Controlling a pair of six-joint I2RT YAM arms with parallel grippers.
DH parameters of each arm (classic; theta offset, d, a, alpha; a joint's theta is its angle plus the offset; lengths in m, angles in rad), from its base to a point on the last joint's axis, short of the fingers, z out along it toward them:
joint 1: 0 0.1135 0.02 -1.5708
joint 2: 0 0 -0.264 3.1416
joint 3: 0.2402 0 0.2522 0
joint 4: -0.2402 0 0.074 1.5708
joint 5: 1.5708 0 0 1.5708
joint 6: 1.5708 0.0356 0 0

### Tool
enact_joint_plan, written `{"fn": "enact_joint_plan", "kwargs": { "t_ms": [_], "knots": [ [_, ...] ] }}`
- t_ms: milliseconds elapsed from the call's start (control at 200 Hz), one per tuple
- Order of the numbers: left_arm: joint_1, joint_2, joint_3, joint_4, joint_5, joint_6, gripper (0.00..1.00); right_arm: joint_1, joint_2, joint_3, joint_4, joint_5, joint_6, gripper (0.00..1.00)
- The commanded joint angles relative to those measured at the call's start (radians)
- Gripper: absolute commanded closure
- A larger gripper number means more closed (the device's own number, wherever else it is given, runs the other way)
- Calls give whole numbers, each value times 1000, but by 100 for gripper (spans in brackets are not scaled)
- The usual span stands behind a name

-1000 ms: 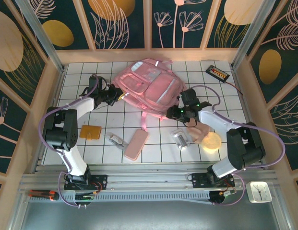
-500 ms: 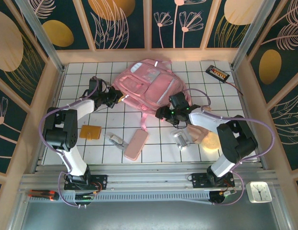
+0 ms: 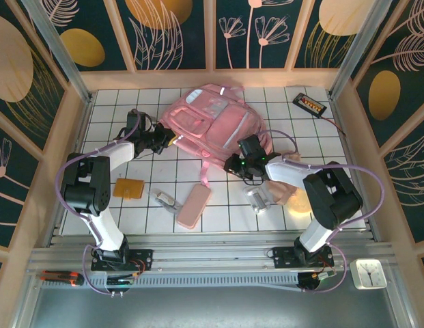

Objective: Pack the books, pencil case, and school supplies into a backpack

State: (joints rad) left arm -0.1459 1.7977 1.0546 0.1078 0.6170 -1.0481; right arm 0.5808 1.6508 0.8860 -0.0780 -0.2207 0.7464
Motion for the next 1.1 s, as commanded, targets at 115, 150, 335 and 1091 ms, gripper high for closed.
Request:
{"fn": "enact_joint_plan", "kwargs": {
  "t_ms": [115,150,335,1091],
  "knots": [
    [5,-36,5,58,32,-14,99,4,-19,-26,-42,62,-18,88],
    [6,-32,7,58,32,-13,99,5,-24,-29,-46,66,-22,89],
    [5,-4,26,50,34,5,99,-10,-55,-54,-28,26,-38,100],
    [118,182,295,-164,9,224,100,-170,-45,106,-428,15,-373,100]
  ]
}}
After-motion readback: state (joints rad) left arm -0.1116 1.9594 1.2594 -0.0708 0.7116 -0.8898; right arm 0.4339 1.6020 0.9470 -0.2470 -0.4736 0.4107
